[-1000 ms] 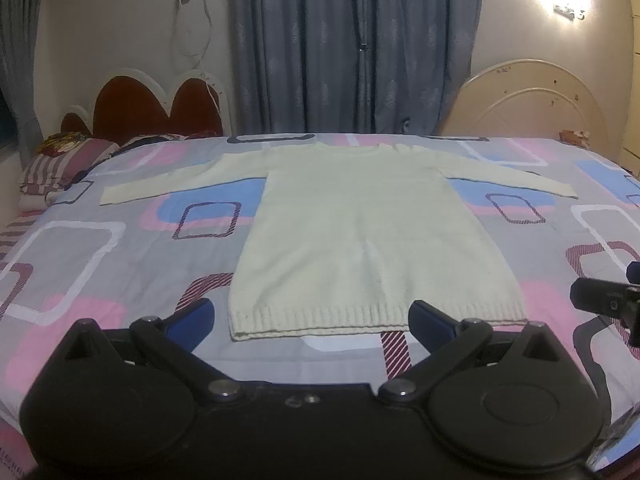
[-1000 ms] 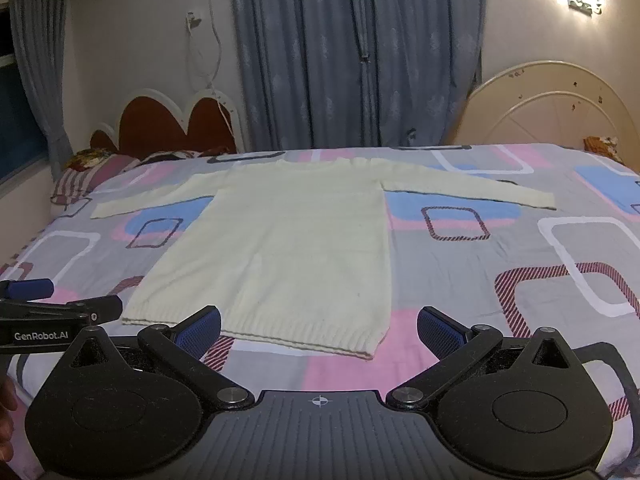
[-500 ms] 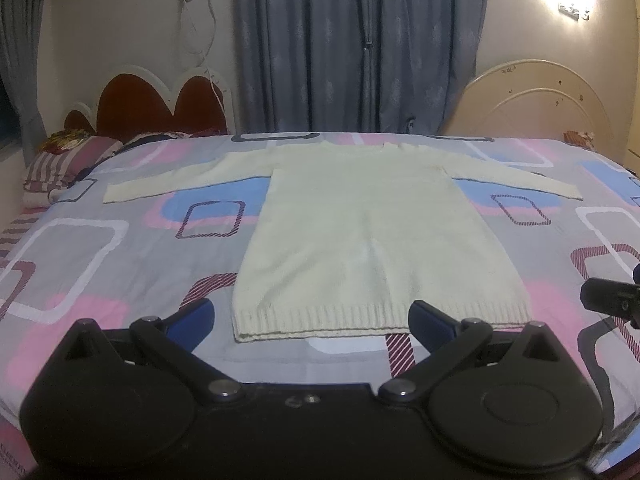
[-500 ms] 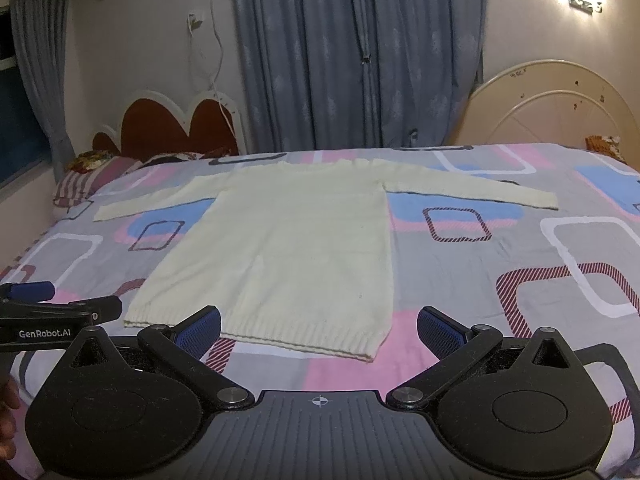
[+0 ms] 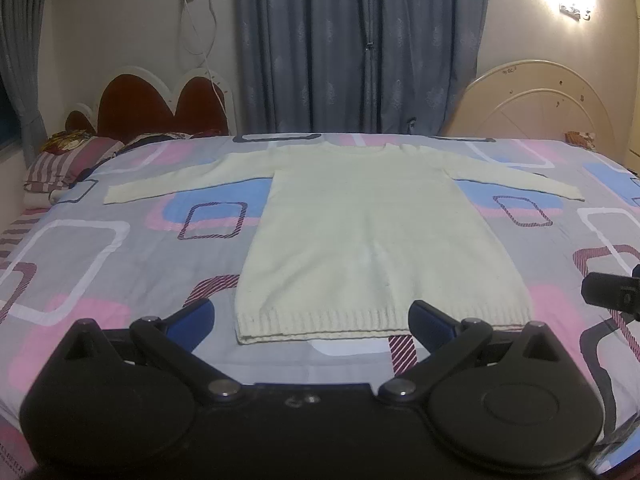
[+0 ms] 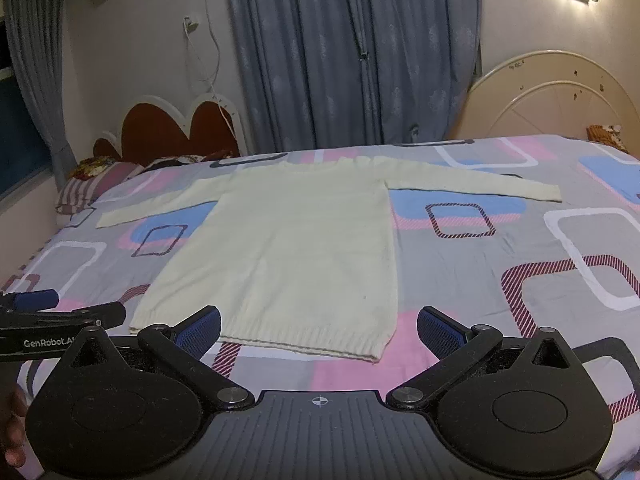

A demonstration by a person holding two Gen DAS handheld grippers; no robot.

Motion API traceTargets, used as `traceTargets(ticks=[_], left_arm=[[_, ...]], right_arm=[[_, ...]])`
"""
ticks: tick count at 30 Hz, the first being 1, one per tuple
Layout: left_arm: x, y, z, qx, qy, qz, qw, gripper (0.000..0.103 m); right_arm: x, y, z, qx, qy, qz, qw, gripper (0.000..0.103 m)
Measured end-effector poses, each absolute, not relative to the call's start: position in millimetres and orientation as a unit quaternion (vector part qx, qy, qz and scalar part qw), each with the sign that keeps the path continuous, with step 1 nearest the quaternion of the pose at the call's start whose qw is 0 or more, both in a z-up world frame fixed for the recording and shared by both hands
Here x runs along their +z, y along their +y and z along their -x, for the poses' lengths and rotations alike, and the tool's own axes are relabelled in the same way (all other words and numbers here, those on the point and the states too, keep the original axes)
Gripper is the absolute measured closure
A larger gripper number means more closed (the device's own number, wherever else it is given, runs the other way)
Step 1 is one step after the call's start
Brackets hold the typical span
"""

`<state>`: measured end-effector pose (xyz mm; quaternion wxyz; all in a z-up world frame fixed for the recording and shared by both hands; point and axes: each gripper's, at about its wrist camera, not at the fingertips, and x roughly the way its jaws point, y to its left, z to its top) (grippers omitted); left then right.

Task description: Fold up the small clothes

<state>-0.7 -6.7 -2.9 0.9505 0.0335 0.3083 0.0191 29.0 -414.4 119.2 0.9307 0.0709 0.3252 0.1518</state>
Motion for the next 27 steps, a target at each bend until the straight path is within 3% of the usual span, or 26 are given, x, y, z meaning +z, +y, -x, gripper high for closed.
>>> traceTargets(ticks=[27], left_arm=[[1.2, -4.2, -1.9, 0.019, 0.312, -0.034, 0.949, 0.0]], right_arm=[[117.3, -409.3, -26.3, 0.155, 0.327, -0.071, 0.93, 0.0]])
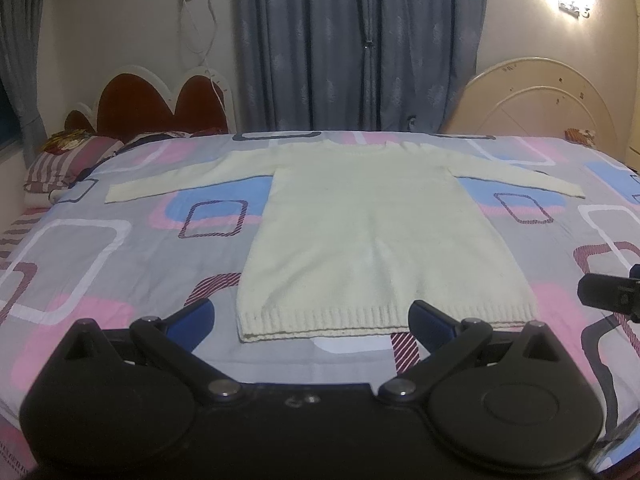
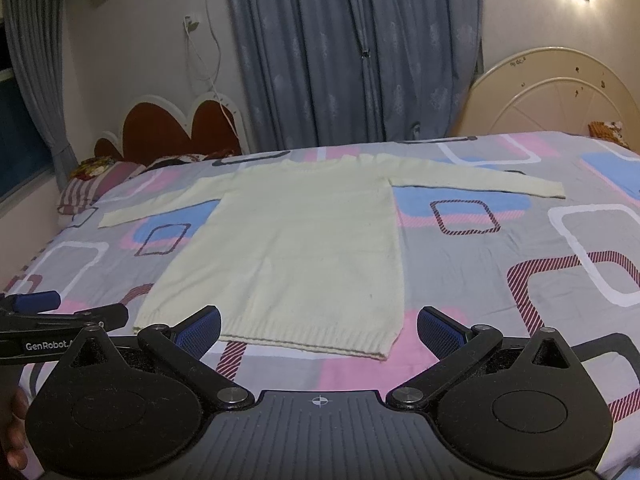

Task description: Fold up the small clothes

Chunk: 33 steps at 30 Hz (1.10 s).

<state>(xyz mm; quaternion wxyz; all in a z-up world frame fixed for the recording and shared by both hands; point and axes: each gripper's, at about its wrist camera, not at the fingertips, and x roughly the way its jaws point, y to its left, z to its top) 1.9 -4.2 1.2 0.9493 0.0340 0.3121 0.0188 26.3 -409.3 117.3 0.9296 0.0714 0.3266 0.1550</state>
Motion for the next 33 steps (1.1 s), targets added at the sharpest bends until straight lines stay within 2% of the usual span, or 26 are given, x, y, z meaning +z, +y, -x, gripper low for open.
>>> traceTargets(ticks=[27, 33], left_arm=[[-1.0, -8.1, -24.3, 0.01, 0.31, -0.019, 0.95, 0.0], [0.8, -7.3, -51.0, -0.027, 0.308, -0.005, 0.951, 0.0]], right_arm=[[118.2, -411.4, -41.7, 0.131, 0.328, -0.061, 0.934, 0.0], [103.8, -420.3, -68.0, 0.115, 0.372, -0.046, 0.92, 0.0]])
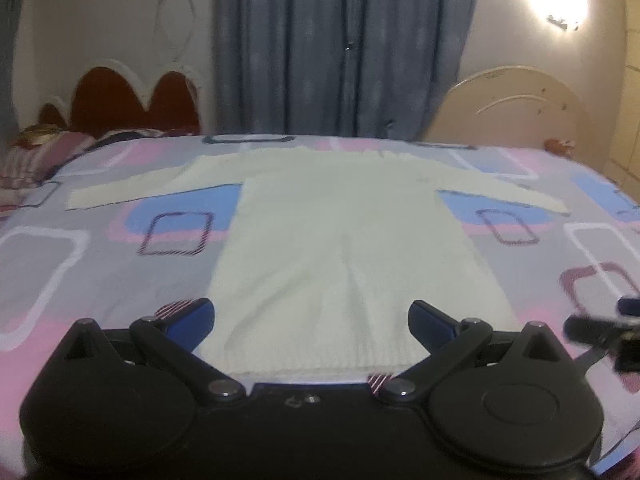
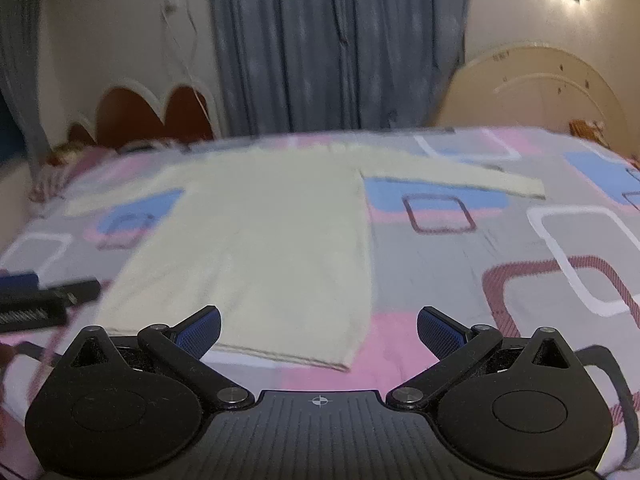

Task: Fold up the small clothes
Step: 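Reach the right tool to the sleeve cuff and close on it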

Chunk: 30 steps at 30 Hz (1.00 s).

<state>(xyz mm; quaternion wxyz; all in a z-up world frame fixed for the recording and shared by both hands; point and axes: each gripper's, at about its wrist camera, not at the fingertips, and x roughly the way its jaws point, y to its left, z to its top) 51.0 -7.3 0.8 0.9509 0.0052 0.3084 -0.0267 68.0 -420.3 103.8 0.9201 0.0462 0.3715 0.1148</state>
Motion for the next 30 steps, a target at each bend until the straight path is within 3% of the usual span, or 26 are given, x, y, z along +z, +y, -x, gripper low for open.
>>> traceTargets(ticks=[5, 15, 19, 22, 23, 25, 30], left_arm=[[5.5, -16.2, -77.8, 0.003, 0.276, -0.02, 0.961, 0.0], [-4.1, -16.0, -163.0, -0.038, 0.283, -0.014, 0.958, 0.0], [-16.8, -14.0, -211.7, -0.039, 0.289, -0.024, 0.956, 0.016], [-24.7, -14.8, -244.4, -0.012, 0.288, -0.032, 0.957, 0.01], [-26.5, -13.9, -255.2, -0.006, 0.286, -0.031, 0.958, 0.009], [-31.5, -11.1, -273.0, 0.0, 0.285, -0.027, 0.958, 0.007], [-46.5, -2.0, -315.9, 0.022, 0.3, -0.023, 0.954, 0.006]], right_arm=[[105.4, -436.7, -87.3, 0.083, 0.35, -0.05, 0.932, 0.0], [97.9, -502.7, -183.5, 0.009, 0.328, -0.114, 0.938, 0.0], [82.8, -530.1, -230.1, -0.024, 0.33, -0.115, 0.937, 0.001], [69.4, -552.2, -268.5, -0.046, 0.324, -0.112, 0.938, 0.001], [64.5, -559.8, -280.6, -0.049, 0.323, -0.118, 0.938, 0.015], [55.2, -574.0, -304.6, -0.06, 0.327, -0.131, 0.934, 0.03], [26.3, -614.4, -354.9, -0.098, 0.313, -0.176, 0.928, 0.035]])
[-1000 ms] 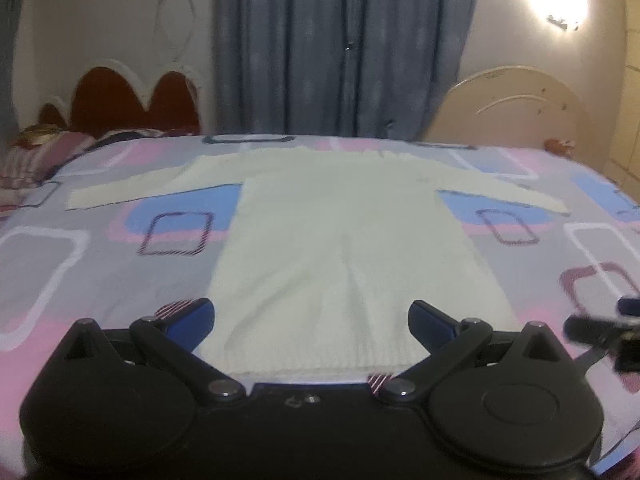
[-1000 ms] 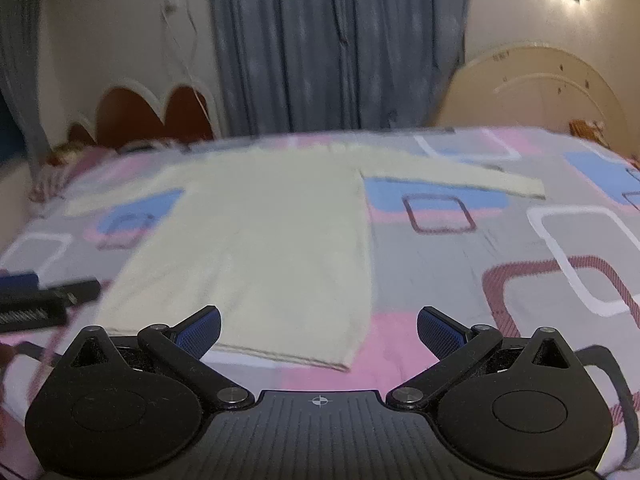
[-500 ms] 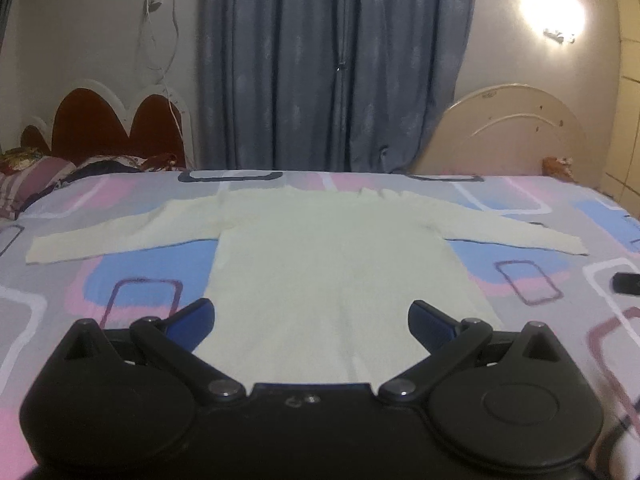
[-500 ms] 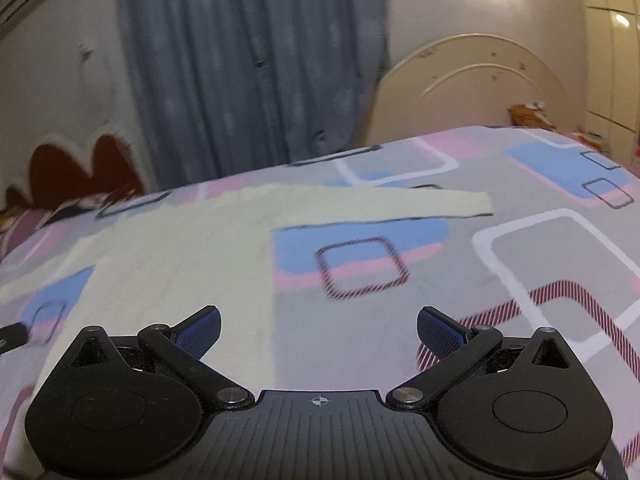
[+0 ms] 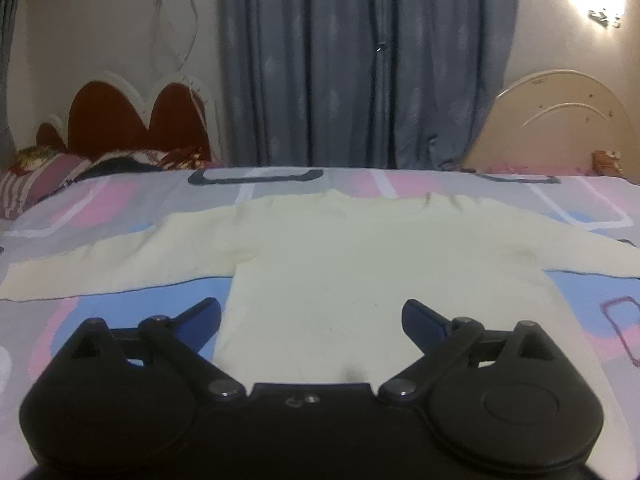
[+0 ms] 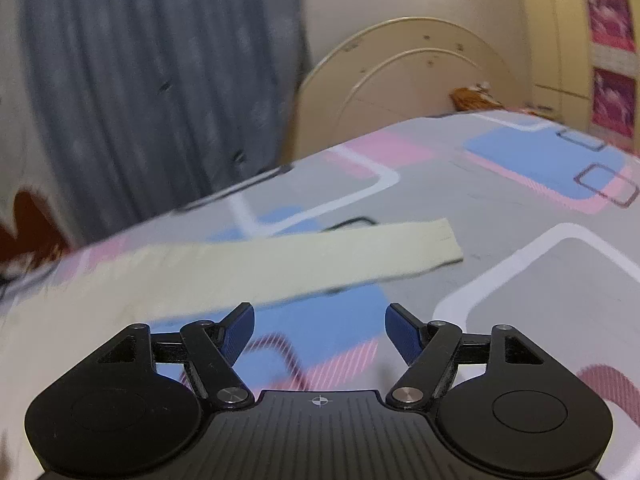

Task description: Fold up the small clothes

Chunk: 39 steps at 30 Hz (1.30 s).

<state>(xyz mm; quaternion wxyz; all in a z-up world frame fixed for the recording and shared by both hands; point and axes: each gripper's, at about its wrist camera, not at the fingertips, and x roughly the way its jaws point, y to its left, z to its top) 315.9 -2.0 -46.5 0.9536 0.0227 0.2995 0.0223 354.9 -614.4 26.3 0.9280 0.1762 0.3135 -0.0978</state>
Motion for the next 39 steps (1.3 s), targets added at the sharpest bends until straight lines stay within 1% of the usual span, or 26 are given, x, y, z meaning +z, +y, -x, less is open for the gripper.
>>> traceTargets(ticks=[2, 5, 10, 15, 16, 18, 19, 21, 22, 24, 25, 29, 30, 33, 36, 39], left_arm=[[-53.6, 0.1, -330.2, 0.025, 0.305, -0.022, 0.952, 0.006], [-64.1, 1.9, -347.2, 0.025, 0.321, -0.021, 0.947, 0.01], [-79.4, 3.1, -360.2, 0.027, 0.335, -0.022, 0.942, 0.01], [-93.2, 2.2, -368.9, 0.028, 0.353, -0.027, 0.935, 0.01], [-94.0, 1.7, -369.8, 0.027, 0.354, -0.027, 0.934, 0.01], [-94.2, 1.3, -371.5, 0.026, 0.352, -0.03, 0.935, 0.01], [-93.5, 1.5, -372.6, 0.026, 0.351, -0.034, 0.935, 0.01], [-91.9, 3.0, -375.8, 0.024, 0.351, -0.042, 0.935, 0.01], [-91.2, 4.5, -377.7, 0.022, 0.353, -0.044, 0.934, 0.011], [-89.9, 9.4, -381.4, 0.022, 0.36, -0.046, 0.932, 0.012], [-88.4, 12.7, -382.4, 0.021, 0.363, -0.046, 0.93, 0.012], [-83.3, 25.6, -384.2, 0.018, 0.362, -0.045, 0.931, 0.013], [-82.7, 29.3, -385.1, 0.02, 0.365, -0.043, 0.93, 0.014], [-79.3, 41.8, -389.0, 0.015, 0.373, -0.027, 0.927, 0.026], [-75.8, 56.0, -391.4, 0.015, 0.375, -0.004, 0.927, 0.027], [-73.9, 71.1, -394.6, 0.011, 0.378, 0.024, 0.925, 0.033]], right_arm=[[8.5, -638.1, -374.5, -0.122, 0.317, -0.212, 0.916, 0.051], [-14.7, -669.3, -390.4, -0.16, 0.323, -0.257, 0.896, 0.053], [-36.5, -705.7, -400.1, -0.185, 0.315, -0.306, 0.879, 0.053], [-44.5, -721.5, -406.4, -0.174, 0.294, -0.331, 0.88, 0.053], [-45.0, -723.7, -408.5, -0.173, 0.293, -0.332, 0.88, 0.056], [-45.3, -723.3, -413.7, -0.177, 0.302, -0.321, 0.88, 0.08], [-44.2, -725.0, -415.7, -0.177, 0.308, -0.315, 0.88, 0.101], [-33.4, -721.9, -412.4, -0.177, 0.285, -0.293, 0.896, 0.102], [-29.1, -718.0, -414.2, -0.186, 0.287, -0.263, 0.902, 0.102], [-33.3, -714.1, -425.8, -0.194, 0.324, -0.245, 0.893, 0.102], [-30.2, -708.0, -428.1, -0.192, 0.324, -0.233, 0.896, 0.102], [-3.9, -656.3, -444.8, -0.129, 0.298, -0.184, 0.928, 0.102], [2.1, -638.9, -450.3, -0.112, 0.296, -0.173, 0.933, 0.102], [16.3, -580.2, -467.2, -0.048, 0.29, -0.155, 0.943, 0.102], [22.1, -510.6, -479.5, 0.019, 0.294, -0.145, 0.945, 0.102], [22.2, -435.8, -485.4, 0.082, 0.298, -0.13, 0.942, 0.102]])
